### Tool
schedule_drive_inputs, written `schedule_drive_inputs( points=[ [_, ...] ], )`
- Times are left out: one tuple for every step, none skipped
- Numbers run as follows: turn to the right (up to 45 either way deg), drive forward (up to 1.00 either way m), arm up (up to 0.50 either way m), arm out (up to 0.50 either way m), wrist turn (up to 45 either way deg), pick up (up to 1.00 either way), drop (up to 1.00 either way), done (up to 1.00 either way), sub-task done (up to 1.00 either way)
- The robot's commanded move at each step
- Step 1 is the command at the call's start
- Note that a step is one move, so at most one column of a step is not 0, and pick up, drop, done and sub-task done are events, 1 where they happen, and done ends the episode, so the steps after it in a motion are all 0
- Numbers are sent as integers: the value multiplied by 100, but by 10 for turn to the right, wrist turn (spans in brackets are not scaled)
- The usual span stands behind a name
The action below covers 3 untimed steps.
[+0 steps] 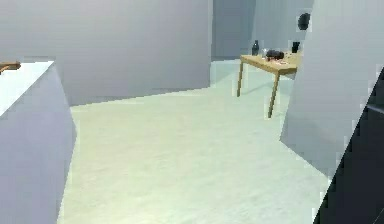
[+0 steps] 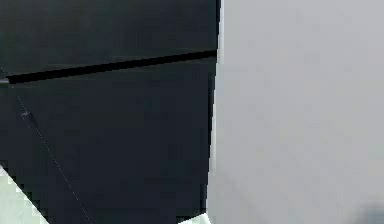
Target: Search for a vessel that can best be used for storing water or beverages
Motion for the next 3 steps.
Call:
schedule_drive_inputs(
  points=[
    [0,20,0,0,0,0,0,0,0],
    [30,0,0,0,0,0,0,0,0],
    [0,75,0,0,0,0,0,0,0]
  ],
)
